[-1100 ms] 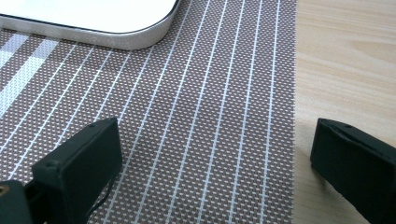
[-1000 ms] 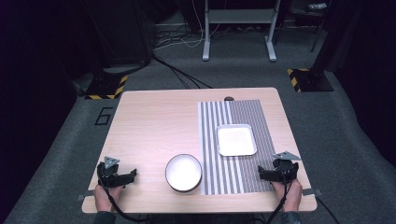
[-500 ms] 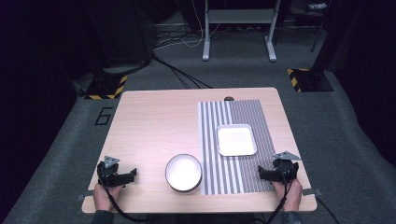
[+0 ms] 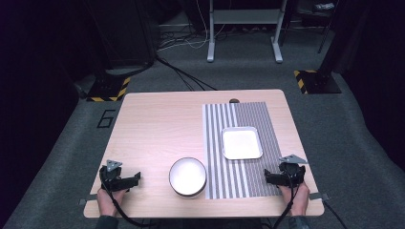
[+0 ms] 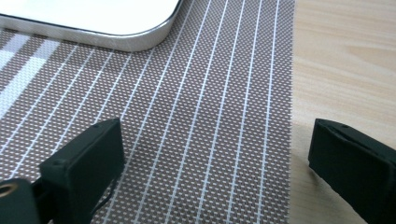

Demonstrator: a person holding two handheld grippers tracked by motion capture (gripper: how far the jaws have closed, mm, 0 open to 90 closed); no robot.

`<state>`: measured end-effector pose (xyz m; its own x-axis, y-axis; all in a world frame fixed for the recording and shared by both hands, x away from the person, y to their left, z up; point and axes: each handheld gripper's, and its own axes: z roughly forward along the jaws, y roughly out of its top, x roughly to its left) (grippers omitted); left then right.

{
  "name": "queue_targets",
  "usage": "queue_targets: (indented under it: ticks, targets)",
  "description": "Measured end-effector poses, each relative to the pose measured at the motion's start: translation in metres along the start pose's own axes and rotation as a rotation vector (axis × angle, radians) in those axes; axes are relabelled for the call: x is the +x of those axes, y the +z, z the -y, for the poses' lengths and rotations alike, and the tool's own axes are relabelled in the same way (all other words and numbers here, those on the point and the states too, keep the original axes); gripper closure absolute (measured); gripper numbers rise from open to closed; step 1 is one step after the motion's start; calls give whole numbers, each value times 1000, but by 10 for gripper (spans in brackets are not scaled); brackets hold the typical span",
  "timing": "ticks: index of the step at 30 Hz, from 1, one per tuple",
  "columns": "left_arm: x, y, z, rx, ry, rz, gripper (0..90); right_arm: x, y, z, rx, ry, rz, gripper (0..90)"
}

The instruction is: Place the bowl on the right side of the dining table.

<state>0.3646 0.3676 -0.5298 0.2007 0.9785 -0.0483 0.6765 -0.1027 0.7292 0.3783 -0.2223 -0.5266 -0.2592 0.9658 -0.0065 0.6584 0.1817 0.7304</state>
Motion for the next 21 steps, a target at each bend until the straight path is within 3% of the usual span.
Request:
queue_targets:
  ticks: [5,21]
  targets:
    - [-5,-2,-2,-4,14,15,29,0,-4,2,-3,29,-31,26]
    - [-21,-16,-11,-33,41,74,21,23,-21,-12,-33,-27,-75,22]
